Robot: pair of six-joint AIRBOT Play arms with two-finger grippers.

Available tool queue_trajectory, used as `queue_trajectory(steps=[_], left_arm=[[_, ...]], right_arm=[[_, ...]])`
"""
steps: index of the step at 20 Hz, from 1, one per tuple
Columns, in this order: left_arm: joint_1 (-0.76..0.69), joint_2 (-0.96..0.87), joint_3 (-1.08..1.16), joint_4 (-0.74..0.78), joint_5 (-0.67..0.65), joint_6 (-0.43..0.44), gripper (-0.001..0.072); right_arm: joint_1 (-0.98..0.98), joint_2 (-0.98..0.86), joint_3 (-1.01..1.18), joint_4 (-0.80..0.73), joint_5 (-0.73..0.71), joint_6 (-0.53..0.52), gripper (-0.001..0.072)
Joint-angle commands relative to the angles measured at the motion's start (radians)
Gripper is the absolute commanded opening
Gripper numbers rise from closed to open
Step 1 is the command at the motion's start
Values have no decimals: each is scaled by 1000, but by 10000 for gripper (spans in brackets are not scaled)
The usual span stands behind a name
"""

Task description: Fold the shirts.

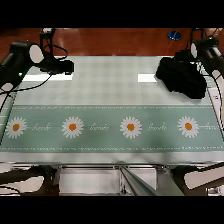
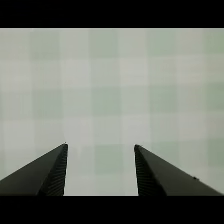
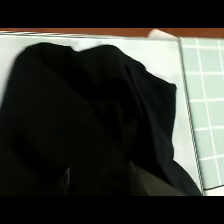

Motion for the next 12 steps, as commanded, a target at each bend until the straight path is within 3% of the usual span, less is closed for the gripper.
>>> queue_trajectory(steps=[1,4,8,9,11,12], left_arm=[[0,-39,1,-10,47,0,508],[-2,-67,1,-52,64,1,508],[-52,-89,2,-67,14,1,508],[-59,-83,4,-67,-4,1,508],[-46,-58,46,-66,-85,13,508],[-30,-34,75,-66,-135,34,508]], right_arm=[[-142,-84,0,164,-43,26,414],[-211,-152,0,407,-4,-106,414],[-216,-214,0,450,77,-132,405],[-214,-220,0,464,110,-141,336],[-209,-212,16,534,182,-248,20],[-206,-200,40,565,218,-296,21]])
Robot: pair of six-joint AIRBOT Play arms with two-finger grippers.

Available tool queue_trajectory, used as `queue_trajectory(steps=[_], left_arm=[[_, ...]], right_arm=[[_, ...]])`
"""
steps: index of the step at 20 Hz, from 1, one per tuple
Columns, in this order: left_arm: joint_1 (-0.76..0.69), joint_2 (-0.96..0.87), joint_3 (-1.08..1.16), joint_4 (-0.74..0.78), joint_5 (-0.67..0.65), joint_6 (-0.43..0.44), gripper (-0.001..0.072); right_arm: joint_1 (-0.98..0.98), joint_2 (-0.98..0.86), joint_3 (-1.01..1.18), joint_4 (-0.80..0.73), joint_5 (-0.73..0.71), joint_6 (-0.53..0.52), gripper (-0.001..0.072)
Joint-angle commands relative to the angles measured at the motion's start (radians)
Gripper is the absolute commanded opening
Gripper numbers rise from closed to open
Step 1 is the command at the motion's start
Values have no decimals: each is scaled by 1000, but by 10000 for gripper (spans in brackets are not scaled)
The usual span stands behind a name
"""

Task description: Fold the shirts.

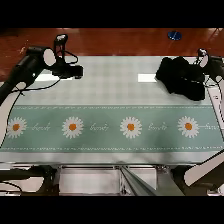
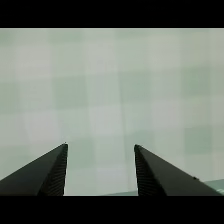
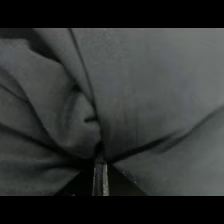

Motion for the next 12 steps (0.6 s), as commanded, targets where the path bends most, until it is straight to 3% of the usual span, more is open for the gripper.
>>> queue_trajectory(steps=[1,3,6,12], left_arm=[[31,61,68,-3,-142,59,508],[61,170,66,-4,-209,118,508],[64,371,-58,-34,-224,106,508],[58,731,-536,-270,57,61,508]], right_arm=[[3,22,58,139,143,-164,20],[11,100,146,224,162,-239,20],[42,254,324,380,119,-300,19],[170,555,392,414,84,-318,19]])
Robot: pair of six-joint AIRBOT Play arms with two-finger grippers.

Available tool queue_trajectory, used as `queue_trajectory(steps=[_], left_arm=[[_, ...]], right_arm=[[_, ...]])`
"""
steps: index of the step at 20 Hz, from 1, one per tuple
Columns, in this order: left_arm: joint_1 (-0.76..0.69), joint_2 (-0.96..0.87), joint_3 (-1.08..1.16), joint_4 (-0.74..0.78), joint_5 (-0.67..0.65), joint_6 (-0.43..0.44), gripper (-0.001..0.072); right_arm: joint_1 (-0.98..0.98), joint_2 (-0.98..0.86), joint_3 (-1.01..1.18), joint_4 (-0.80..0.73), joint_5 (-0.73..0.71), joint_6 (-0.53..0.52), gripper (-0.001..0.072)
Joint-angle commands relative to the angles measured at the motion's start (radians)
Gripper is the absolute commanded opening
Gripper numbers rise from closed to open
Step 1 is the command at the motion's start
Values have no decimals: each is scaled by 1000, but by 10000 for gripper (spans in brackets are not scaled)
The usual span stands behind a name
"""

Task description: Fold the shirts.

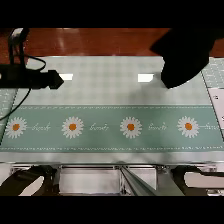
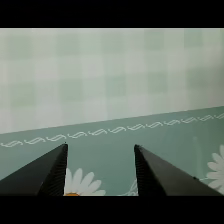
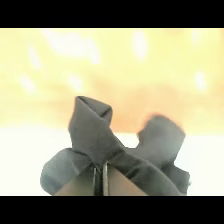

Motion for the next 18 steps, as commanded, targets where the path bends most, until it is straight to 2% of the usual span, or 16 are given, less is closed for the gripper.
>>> queue_trajectory(steps=[1,5,7,10,12,15,18], left_arm=[[-1,153,-210,-138,128,-8,508],[0,142,-230,-142,153,1,508],[16,145,-224,-135,180,38,508],[96,155,-201,-135,175,37,507],[127,161,-201,-135,149,37,507],[126,160,-204,-141,97,41,506],[76,156,-243,-148,88,41,505]], right_arm=[[89,167,31,35,1,-31,19],[252,262,31,28,47,-30,19],[341,265,14,7,138,3,20],[486,265,-187,-8,187,29,20],[582,258,-399,-11,98,77,20],[693,173,-635,42,-164,193,21],[755,-10,-664,168,-293,209,24]])
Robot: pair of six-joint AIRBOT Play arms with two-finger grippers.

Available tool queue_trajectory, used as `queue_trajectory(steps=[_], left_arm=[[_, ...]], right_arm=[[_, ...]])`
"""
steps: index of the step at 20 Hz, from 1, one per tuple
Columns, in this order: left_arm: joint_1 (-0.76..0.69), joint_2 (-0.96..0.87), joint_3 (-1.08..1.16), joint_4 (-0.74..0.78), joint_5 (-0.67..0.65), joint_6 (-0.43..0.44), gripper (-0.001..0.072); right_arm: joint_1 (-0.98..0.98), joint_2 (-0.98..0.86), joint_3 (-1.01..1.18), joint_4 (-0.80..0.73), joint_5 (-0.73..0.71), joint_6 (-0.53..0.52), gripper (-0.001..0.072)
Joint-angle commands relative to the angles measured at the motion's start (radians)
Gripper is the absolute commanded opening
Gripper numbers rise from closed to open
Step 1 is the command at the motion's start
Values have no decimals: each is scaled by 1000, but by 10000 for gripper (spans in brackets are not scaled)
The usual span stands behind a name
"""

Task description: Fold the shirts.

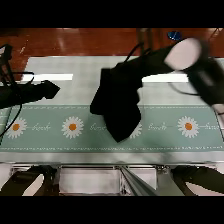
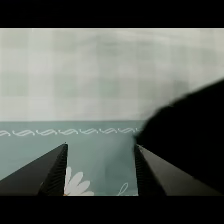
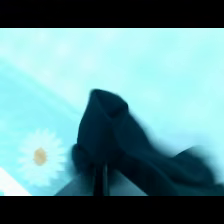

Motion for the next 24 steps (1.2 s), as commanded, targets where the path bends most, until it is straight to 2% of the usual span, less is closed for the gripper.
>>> queue_trajectory(steps=[1,2,3,6,8,10,12,14,15,17,20,24], left_arm=[[-45,-4,-41,-5,-16,9,506],[-59,-11,-55,2,-7,47,506],[-61,-25,-58,16,-2,56,506],[2,-50,-10,95,-23,31,506],[121,-50,8,77,-54,25,506],[242,-74,-38,-50,-145,33,505],[295,-141,-155,-341,-258,198,506],[257,-213,-289,-576,-268,337,506],[210,-255,-328,-625,-243,363,507],[100,-342,-341,-629,-166,362,507],[-38,-489,-285,-704,-24,362,507],[-154,-649,-167,-715,-11,362,507]], right_arm=[[76,-170,-90,150,-180,51,116],[62,-201,-84,186,-185,34,386],[36,-214,-64,198,-152,8,420],[-137,-154,35,153,106,-63,419],[-307,-25,34,-8,246,-64,418],[-483,130,-62,-161,285,-38,418],[-644,272,-275,-173,211,-7,418],[-769,381,-531,-58,122,-10,416],[-806,420,-640,17,91,-43,415],[-836,470,-805,126,45,-93,415],[-836,480,-916,213,29,-136,415],[-774,471,-943,237,36,-151,414]])
